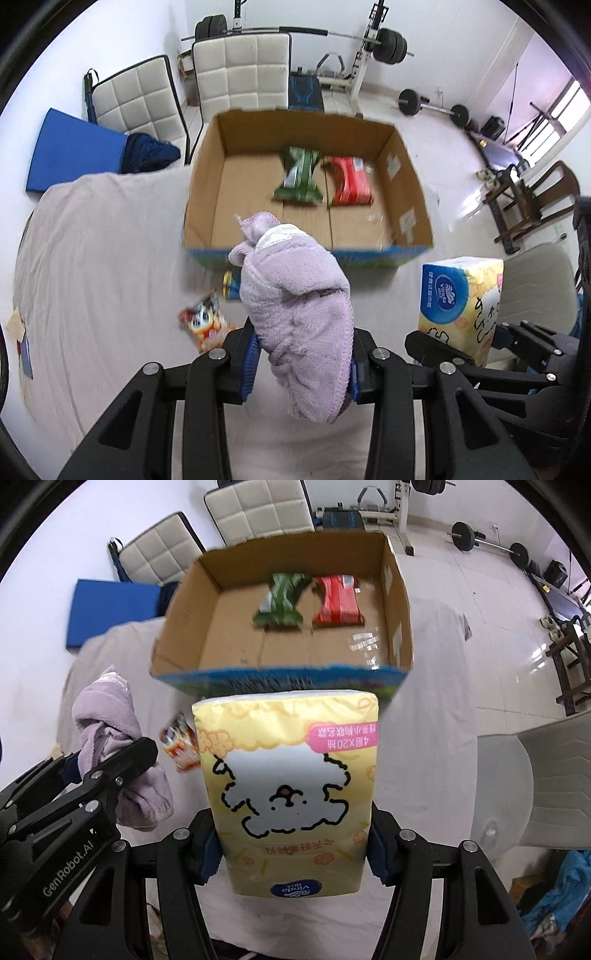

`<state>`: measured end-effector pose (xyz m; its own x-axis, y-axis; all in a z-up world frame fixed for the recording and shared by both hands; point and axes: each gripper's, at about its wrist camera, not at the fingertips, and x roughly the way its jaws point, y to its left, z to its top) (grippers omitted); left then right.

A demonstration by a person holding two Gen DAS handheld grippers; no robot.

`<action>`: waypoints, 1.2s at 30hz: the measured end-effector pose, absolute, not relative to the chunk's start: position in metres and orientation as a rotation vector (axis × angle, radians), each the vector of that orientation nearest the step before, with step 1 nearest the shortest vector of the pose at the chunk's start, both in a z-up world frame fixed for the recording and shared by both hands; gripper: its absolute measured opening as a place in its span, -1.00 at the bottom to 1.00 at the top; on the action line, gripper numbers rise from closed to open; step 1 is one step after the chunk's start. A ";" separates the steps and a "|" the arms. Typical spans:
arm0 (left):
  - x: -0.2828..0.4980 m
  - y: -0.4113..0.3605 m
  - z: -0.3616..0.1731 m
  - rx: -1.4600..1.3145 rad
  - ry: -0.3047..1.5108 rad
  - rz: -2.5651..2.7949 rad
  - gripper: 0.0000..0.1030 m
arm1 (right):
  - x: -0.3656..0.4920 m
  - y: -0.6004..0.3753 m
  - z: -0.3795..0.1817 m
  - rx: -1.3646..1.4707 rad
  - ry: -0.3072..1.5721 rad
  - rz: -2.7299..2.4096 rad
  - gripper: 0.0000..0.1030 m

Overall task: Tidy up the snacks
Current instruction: 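Carry towel and tissue pack into the box and open both tools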

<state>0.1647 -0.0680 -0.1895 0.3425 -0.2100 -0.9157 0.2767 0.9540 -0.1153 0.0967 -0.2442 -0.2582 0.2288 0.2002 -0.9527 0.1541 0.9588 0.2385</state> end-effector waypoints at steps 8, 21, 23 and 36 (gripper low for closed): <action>0.253 -0.072 -0.184 0.073 1.170 -0.322 -0.34 | 0.162 -0.259 -0.242 0.319 1.302 0.017 0.26; 0.383 -0.090 -0.252 0.122 1.330 -0.311 -0.33 | 0.281 -0.288 -0.323 0.326 1.412 -0.113 0.26; 0.400 -0.093 -0.267 0.126 1.363 -0.309 -0.33 | 0.291 -0.290 -0.339 0.322 1.434 -0.125 0.26; 0.461 -0.105 -0.342 0.146 1.492 -0.296 -0.33 | 0.309 -0.286 -0.434 0.262 1.583 -0.147 0.26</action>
<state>0.4605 -0.1048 -0.3423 0.0511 -0.1045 -0.9932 0.2826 0.9554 -0.0860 0.3091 -0.2865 -0.4337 -0.0129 0.0755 -0.9971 0.2573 0.9638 0.0696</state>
